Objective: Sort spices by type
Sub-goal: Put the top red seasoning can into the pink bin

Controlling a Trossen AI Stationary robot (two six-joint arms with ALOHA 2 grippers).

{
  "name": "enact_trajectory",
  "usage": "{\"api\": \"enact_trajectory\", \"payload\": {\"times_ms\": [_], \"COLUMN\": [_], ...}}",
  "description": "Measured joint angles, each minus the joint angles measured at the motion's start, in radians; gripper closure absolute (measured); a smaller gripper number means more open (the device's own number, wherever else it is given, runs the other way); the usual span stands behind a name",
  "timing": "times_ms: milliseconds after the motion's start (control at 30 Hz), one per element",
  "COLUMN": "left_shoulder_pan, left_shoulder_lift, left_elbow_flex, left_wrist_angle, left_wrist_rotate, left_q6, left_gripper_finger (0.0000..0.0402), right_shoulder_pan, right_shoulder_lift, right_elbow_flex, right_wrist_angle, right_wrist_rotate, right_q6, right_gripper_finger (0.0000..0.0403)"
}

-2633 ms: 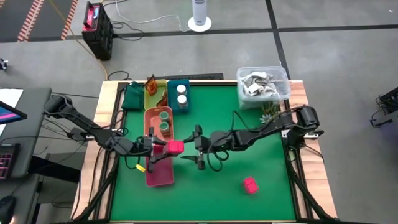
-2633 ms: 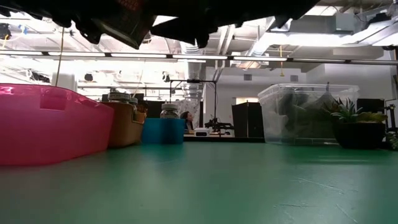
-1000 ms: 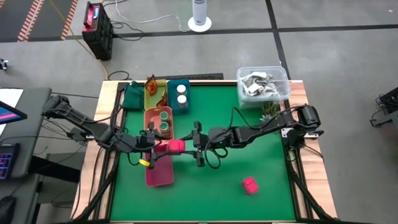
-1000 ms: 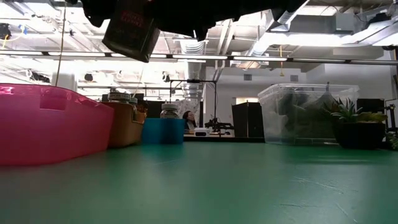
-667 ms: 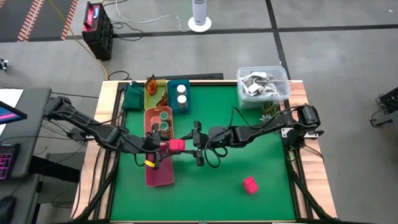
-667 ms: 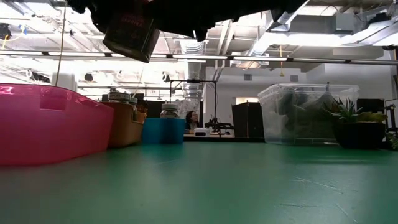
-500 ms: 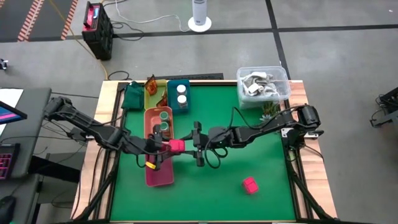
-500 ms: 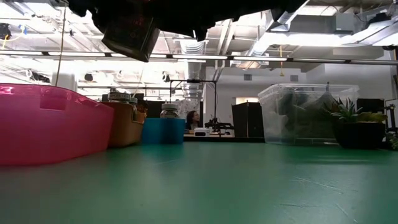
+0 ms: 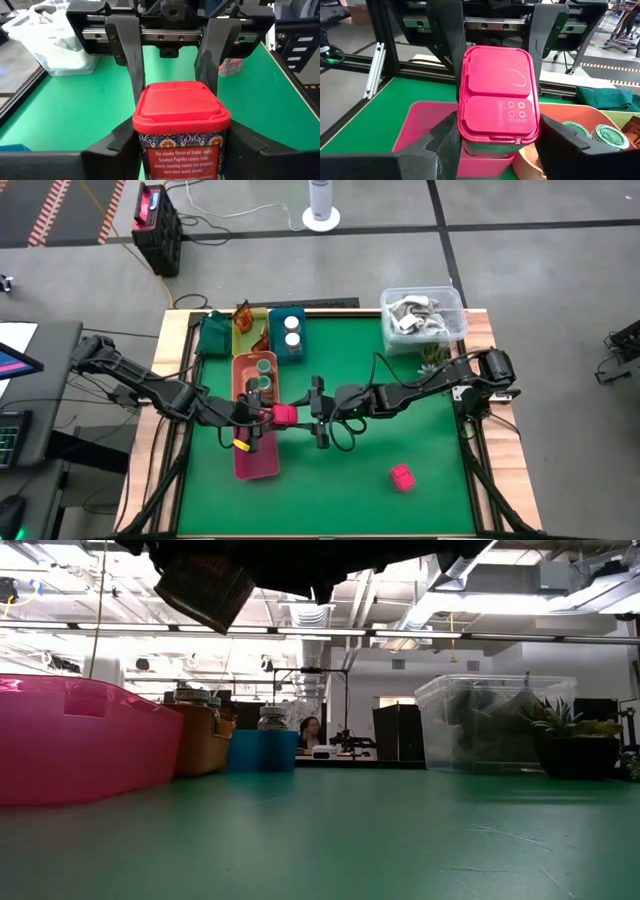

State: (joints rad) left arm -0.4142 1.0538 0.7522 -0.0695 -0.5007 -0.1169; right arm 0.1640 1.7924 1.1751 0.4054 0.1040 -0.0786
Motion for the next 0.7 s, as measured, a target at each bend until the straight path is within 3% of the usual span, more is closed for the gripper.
{"api": "enact_trajectory", "payload": {"times_ms": [167, 433, 700], "left_shoulder_pan": [0.005, -0.031, -0.1], "left_shoulder_lift": [0.012, -0.001, -0.001], "left_elbow_flex": [0.0, 0.001, -0.029], "left_wrist_angle": [-0.008, -0.031, -0.06], "left_wrist_rotate": [-0.001, -0.017, -0.032], "left_q6": [-0.011, -0.028, -0.066], "left_gripper_finger": [0.0206, 0.0209, 0.0203], "right_shoulder_pan": [-0.001, -0.01, -0.017], "right_shoulder_lift": [0.0, -0.008, -0.086], "right_elbow_flex": [0.0, 0.0, 0.0], "right_wrist_angle": [-0.012, -0.037, -0.174], "right_wrist_rotate": [0.0, -0.005, -0.013], "right_q6": [-0.001, 0.038, 0.039], "right_gripper_finger": [0.0159, 0.0095, 0.0044]}}
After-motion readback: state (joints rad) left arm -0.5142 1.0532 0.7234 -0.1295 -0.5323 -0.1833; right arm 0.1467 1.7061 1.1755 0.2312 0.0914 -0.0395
